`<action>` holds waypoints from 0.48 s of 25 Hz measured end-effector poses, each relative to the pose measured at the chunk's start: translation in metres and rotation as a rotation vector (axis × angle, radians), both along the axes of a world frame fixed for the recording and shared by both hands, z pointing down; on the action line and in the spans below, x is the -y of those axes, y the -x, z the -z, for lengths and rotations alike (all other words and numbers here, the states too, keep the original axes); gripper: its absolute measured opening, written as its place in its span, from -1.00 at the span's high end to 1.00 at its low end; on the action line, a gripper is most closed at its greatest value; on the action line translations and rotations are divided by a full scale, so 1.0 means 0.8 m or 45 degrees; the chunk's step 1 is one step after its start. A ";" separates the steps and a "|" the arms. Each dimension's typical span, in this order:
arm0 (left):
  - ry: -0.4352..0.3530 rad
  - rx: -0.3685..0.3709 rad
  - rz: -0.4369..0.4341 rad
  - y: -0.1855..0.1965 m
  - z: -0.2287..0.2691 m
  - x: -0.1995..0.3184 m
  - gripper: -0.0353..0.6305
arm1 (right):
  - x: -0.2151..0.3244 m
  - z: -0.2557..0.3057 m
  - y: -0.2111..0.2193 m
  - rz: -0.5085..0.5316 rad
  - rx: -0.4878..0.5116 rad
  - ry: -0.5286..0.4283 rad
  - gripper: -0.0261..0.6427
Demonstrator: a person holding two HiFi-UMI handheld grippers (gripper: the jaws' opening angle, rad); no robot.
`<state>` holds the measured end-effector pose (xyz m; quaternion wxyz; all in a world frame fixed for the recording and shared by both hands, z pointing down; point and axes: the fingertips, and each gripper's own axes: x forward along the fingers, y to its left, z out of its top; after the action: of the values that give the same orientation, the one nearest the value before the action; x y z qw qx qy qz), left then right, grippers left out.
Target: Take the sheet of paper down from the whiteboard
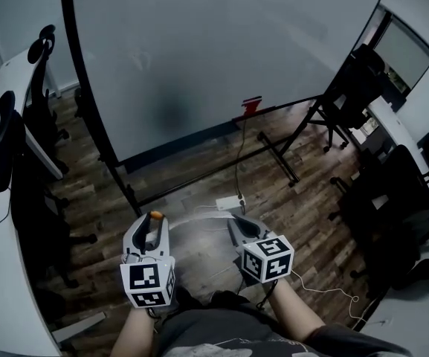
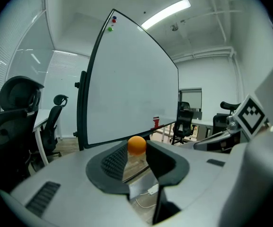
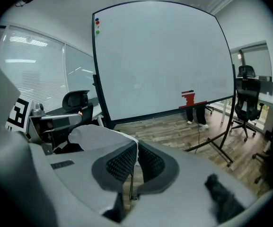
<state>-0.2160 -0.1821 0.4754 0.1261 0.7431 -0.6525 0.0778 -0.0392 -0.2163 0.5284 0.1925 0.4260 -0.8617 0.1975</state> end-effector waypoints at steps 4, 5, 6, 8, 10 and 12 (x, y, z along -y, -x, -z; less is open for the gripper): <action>0.008 0.041 -0.018 -0.016 -0.008 -0.007 0.52 | -0.013 -0.013 -0.026 -0.039 0.005 0.018 0.84; 0.012 0.066 -0.030 -0.023 -0.010 -0.009 0.51 | -0.017 -0.016 -0.033 -0.048 0.007 0.022 0.84; 0.017 0.082 -0.044 -0.032 -0.012 -0.011 0.51 | -0.022 -0.019 -0.041 -0.060 0.011 0.026 0.84; 0.026 0.096 -0.073 -0.052 -0.014 -0.018 0.52 | -0.033 -0.022 -0.059 -0.087 0.022 0.031 0.84; 0.032 0.106 -0.100 -0.074 -0.014 -0.028 0.52 | -0.048 -0.021 -0.077 -0.105 0.030 0.032 0.84; 0.035 0.116 -0.119 -0.096 -0.010 -0.043 0.52 | -0.065 -0.018 -0.095 -0.110 0.031 0.029 0.84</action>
<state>-0.1395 -0.1477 0.4837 0.1028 0.7668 -0.6209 0.1263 0.0371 -0.1645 0.5427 0.1781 0.4582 -0.8425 0.2205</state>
